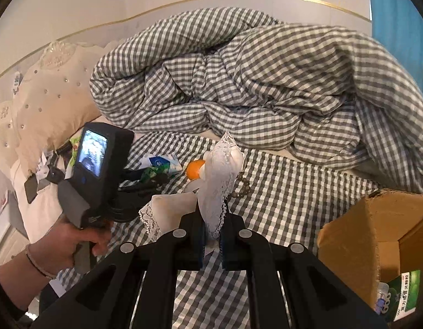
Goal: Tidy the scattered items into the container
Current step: 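Grasp the white lace cloth with the right tool while the left tool grasps the green packet, then carry the cloth and green packet over the cardboard box and release them inside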
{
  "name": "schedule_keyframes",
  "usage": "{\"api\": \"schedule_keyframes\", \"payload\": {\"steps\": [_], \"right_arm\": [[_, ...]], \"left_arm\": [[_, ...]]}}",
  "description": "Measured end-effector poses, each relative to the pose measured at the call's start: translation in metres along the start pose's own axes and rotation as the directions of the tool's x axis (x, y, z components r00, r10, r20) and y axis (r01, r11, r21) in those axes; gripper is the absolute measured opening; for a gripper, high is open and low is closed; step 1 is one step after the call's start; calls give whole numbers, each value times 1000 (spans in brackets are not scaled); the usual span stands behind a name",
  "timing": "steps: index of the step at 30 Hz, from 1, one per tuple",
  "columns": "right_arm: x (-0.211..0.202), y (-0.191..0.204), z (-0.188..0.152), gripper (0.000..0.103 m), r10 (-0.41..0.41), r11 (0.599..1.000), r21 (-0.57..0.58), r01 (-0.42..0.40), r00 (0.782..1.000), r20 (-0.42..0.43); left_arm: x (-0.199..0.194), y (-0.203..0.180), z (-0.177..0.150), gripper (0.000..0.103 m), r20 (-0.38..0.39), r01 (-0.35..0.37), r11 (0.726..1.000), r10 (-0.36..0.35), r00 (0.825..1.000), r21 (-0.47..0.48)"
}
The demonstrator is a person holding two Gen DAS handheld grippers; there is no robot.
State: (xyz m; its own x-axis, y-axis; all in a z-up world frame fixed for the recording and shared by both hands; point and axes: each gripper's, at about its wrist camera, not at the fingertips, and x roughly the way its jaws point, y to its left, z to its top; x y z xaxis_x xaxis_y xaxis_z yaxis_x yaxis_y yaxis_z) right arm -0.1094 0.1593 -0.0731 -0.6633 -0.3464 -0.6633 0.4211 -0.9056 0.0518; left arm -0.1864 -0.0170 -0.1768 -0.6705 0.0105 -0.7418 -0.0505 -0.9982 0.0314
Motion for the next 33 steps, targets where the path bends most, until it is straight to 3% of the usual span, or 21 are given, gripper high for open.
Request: {"api": "schedule_keyframes", "payload": {"steps": [8, 18, 24, 27, 33], "right_arm": [[-55, -14, -1, 7, -46, 998, 36, 44, 997, 69], [-138, -55, -11, 8, -164, 983, 112, 148, 975, 149], [-178, -109, -32, 8, -306, 942, 187, 278, 941, 144], [-190, -139, -45, 8, -388, 909, 213, 359, 915, 115], [-201, -186, -69, 9, -423, 877, 276, 393, 904, 56]], "left_arm": [[-92, -25, 16, 30, 112, 11, 1000, -9, 994, -20], [-211, -86, 37, 30, 295, 93, 995, -94, 951, 18], [-241, -128, 39, 30, 307, 219, 975, -222, 926, 44], [-249, -145, 39, 30, 315, 233, 970, -243, 917, 70], [-254, -180, 37, 30, 318, 246, 963, -268, 909, 108]]}}
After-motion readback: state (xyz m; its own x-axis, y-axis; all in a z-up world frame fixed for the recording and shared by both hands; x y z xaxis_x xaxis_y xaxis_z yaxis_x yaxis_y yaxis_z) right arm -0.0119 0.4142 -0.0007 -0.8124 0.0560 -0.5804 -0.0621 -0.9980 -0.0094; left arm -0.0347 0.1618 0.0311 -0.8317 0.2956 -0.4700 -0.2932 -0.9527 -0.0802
